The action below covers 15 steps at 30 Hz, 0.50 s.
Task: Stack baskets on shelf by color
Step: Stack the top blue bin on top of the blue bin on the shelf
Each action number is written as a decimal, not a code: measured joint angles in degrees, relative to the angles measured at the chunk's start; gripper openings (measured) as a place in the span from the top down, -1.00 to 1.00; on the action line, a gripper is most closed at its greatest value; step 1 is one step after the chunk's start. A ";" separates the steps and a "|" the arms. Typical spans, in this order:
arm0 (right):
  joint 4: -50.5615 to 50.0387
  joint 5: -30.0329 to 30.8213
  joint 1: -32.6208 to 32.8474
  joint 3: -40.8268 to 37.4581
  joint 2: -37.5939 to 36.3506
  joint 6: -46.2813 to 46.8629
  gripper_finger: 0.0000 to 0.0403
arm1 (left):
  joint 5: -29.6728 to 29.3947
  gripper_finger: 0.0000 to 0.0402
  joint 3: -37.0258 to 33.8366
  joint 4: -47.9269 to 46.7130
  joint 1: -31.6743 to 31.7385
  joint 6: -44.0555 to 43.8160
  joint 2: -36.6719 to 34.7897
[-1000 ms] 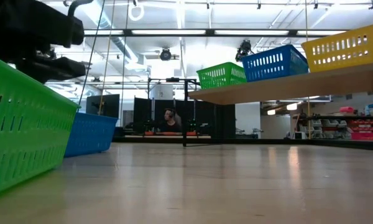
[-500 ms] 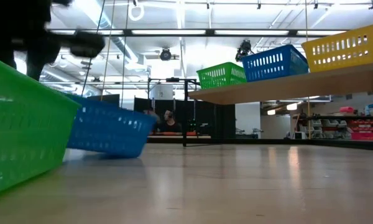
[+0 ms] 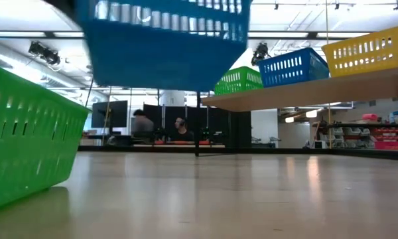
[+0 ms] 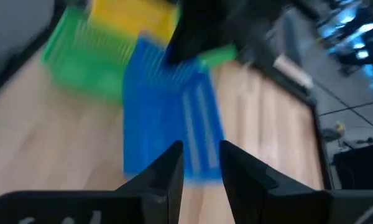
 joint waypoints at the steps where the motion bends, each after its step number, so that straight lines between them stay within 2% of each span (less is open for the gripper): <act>1: 2.96 1.59 -0.25 0.02 -0.05 1.72 0.46 | -1.53 0.93 0.05 0.28 0.00 -0.16 0.00; 4: 7.07 5.10 -1.62 0.02 -0.61 13.86 0.46 | -7.80 0.93 0.05 -0.72 -0.01 -0.35 0.00; 8: 3.07 -0.65 -5.57 0.04 -1.12 30.10 0.46 | -14.36 0.93 0.05 -0.37 -0.05 -3.14 0.02; 11: -0.55 -5.19 -8.91 0.04 -1.07 36.14 0.45 | -15.27 0.93 0.05 -0.11 0.83 -4.58 0.02; 15: -3.85 -7.80 -13.07 0.04 -1.03 39.38 0.42 | -14.91 0.93 0.05 -0.94 1.31 -5.62 0.02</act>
